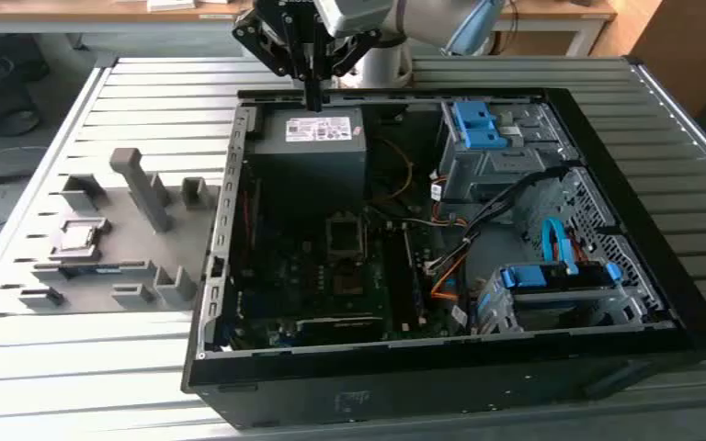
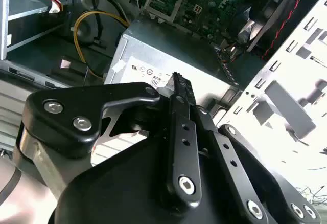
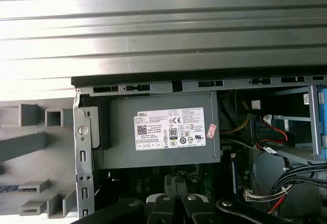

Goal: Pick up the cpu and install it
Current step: 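Reach for the cpu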

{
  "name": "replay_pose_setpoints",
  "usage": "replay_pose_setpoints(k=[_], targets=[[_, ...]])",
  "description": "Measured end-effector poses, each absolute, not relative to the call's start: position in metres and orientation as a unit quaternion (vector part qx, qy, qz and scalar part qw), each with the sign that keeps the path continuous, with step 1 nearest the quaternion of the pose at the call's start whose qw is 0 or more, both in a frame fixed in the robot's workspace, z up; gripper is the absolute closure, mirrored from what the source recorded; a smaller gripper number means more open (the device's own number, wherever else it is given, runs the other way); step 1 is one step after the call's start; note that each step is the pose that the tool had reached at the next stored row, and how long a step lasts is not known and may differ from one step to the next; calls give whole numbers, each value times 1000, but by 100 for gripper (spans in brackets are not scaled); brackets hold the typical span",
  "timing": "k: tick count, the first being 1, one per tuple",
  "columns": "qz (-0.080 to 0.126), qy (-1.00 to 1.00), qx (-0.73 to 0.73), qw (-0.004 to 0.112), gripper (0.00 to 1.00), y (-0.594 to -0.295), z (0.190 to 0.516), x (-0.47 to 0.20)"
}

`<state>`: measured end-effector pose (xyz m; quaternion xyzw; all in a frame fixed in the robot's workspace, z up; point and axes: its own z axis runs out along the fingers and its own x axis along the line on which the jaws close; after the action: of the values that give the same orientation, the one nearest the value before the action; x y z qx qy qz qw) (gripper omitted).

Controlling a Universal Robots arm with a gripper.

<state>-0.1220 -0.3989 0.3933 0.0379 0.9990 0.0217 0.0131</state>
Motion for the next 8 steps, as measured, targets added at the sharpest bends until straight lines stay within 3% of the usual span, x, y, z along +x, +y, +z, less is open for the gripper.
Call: replay_pose_setpoints(k=[8], targets=[[22, 999, 38, 13, 90, -399, 393, -124]])
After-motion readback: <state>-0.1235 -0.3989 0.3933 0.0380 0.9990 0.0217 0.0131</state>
